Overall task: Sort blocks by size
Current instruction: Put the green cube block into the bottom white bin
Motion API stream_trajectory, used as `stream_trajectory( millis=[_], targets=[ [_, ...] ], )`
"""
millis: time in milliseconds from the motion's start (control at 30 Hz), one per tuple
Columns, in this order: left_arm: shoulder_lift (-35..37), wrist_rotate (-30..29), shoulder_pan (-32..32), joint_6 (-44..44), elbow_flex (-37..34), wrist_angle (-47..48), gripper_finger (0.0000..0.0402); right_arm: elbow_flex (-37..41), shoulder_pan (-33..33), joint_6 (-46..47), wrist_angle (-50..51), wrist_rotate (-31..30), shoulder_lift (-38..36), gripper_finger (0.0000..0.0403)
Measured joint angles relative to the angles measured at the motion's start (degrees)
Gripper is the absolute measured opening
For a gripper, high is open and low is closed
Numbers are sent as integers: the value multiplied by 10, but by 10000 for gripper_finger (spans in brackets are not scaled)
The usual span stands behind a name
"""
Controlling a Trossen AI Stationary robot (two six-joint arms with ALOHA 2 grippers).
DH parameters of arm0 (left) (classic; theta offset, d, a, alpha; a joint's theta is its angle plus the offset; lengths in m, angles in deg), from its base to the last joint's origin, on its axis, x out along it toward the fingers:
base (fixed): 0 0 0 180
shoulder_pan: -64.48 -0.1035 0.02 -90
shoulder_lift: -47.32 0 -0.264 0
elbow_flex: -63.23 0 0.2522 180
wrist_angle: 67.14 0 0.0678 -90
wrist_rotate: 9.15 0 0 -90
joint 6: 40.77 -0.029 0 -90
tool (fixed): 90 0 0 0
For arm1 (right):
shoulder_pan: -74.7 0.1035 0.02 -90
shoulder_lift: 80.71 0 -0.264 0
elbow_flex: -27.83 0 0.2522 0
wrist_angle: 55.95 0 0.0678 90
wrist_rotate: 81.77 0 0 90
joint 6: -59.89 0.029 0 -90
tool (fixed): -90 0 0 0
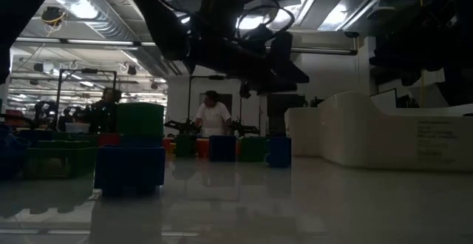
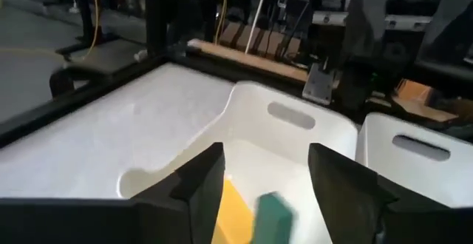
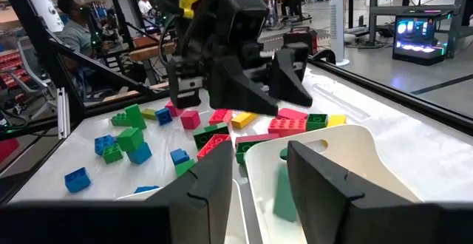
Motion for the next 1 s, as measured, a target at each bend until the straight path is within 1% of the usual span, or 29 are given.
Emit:
stream_trajectory(
  millis=[100,167,267,433,500,567,633,700,867,1000],
  targets=[
    [30,3,0,-6,0,30,190,0,0,0,0,0,0,131],
    [67,18,2,-6,0,94,188,0,0,0,0,0,0,131],
    [139,46,4,-3,1,245,184,0,0,0,1,7,0,131],
    [260,77,27,46,1,507,183,0,0,0,3,30,0,131],
    [291,82,48,63,1,594,183,0,0,0,3,36,0,131],
    [311,85,76,68,1,657,183,0,0,0,4,40,0,131],
    [322,86,107,68,1,699,183,0,0,0,5,45,0,131],
    [322,87,139,68,0,718,183,0,0,0,5,45,0,131],
    [312,86,206,51,0,720,182,0,0,0,5,45,0,131],
    [308,75,242,42,0,716,182,0,0,0,5,45,0,131]
  ],
)
